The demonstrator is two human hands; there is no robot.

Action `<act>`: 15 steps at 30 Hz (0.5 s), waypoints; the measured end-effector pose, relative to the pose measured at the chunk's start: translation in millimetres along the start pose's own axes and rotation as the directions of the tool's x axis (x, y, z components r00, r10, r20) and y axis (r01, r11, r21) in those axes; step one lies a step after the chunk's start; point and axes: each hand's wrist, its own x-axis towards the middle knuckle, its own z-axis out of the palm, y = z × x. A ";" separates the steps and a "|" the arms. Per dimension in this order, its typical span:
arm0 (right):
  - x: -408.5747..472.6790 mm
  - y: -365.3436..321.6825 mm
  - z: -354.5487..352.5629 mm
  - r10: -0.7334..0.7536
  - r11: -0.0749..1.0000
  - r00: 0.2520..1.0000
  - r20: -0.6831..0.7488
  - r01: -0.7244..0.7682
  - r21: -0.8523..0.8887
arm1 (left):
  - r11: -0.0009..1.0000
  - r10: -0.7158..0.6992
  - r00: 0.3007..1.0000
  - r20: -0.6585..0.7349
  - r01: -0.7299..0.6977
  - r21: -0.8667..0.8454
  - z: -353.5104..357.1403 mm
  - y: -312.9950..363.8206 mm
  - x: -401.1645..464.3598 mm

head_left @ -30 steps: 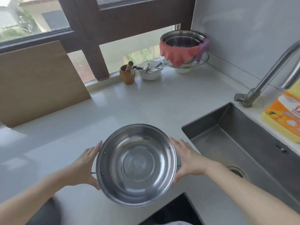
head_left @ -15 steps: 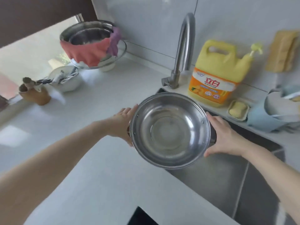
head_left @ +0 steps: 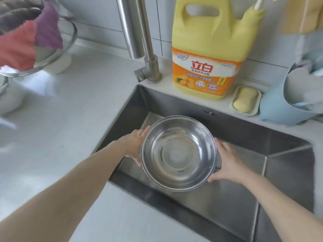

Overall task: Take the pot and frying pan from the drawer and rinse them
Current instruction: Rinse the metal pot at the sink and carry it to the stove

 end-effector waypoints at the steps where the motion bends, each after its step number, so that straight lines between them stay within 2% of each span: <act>1: 4.7 1.3 6.8 0.004 1.000 1.000 0.002 -0.004 0.007 | 1.000 -0.003 1.000 0.006 0.003 0.007 4.0 -2.3 5.8; 7: 18.7 6.4 35.7 0.031 1.000 0.998 0.057 -0.031 0.001 | 0.998 -0.004 1.000 0.027 0.002 0.061 29.0 -11.5 31.4; 15: 21.4 10.1 48.8 0.055 0.998 0.998 0.039 -0.055 -0.007 | 0.997 -0.006 0.998 0.058 0.002 0.079 37.3 -10.0 42.3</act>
